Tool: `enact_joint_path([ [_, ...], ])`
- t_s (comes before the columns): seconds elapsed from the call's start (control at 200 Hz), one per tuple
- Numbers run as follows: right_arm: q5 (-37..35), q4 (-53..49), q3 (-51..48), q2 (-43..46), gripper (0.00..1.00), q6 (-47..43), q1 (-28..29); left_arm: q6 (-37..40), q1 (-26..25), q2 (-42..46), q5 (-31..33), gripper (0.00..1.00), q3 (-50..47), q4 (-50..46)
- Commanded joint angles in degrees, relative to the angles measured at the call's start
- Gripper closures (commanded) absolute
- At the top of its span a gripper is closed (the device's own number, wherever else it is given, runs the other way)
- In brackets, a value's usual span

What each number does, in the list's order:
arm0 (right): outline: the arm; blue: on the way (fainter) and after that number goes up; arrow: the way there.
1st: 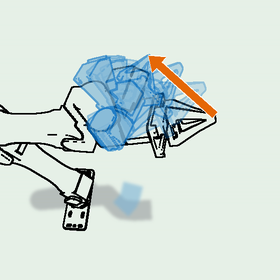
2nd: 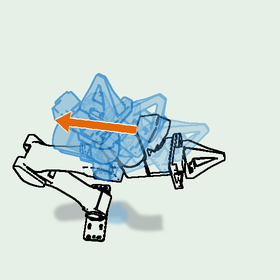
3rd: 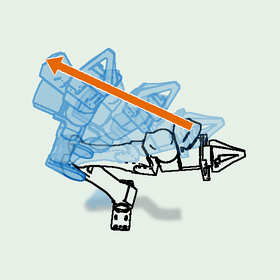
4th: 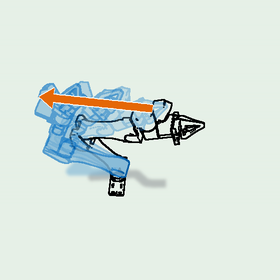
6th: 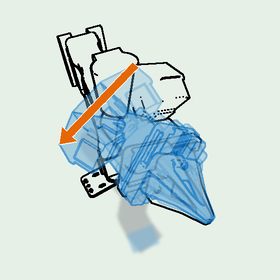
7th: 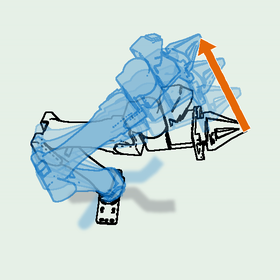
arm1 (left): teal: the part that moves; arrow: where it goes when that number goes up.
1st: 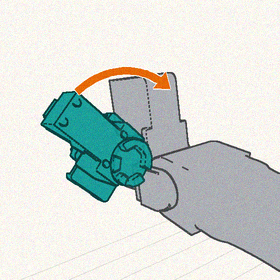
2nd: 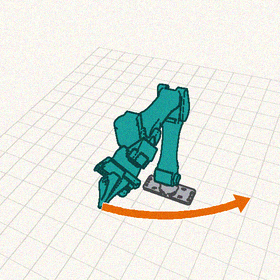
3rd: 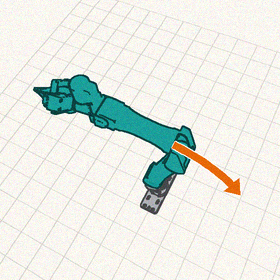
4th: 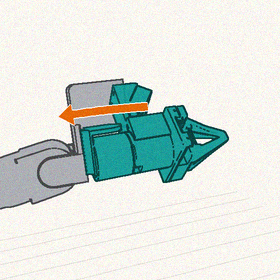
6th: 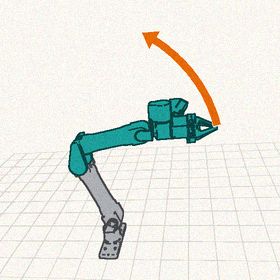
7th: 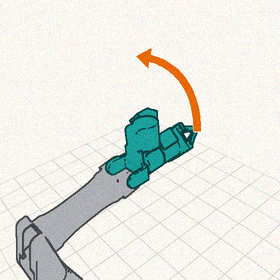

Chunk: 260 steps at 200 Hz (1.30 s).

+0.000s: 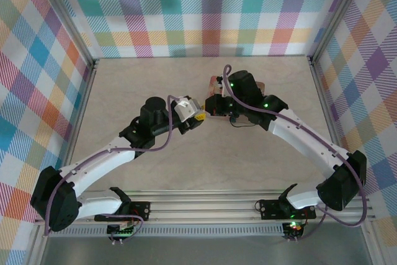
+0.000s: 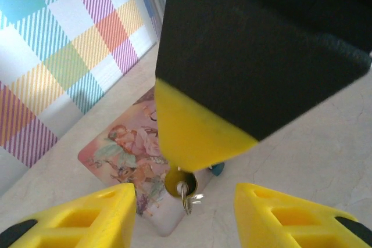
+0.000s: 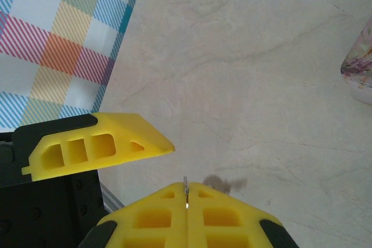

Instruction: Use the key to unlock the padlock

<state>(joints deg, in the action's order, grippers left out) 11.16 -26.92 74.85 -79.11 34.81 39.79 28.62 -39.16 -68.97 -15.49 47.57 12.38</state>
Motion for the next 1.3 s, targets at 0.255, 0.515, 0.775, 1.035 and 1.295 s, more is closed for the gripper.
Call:
enact_joint_path([
  [0.255, 0.6, -0.1, 1.0, 0.3, 1.0, 1.7, 0.4, 5.3, -3.5, -2.8, 7.6, 0.58, 3.1, 1.2],
  [0.515, 0.0, -0.2, 0.7, 0.3, 1.0, 3.2, 0.4, 4.7, -4.0, -1.8, 12.0, 0.9, 2.9, -0.3],
  [0.775, -0.1, 1.3, 0.6, 1.0, 0.8, 4.1, 0.3, 2.2, -3.9, -0.7, 10.4, 1.0, 3.5, -4.5],
  [1.035, 3.4, 6.9, -2.8, 7.7, 0.49, -1.6, -2.9, -4.4, -1.6, 0.6, -2.2, 1.0, 4.9, -9.1],
  [1.295, 18.8, 14.1, -6.5, 12.1, 0.45, -9.0, -7.1, -16.9, 6.2, -0.7, -26.2, 1.0, 7.8, -8.5],
])
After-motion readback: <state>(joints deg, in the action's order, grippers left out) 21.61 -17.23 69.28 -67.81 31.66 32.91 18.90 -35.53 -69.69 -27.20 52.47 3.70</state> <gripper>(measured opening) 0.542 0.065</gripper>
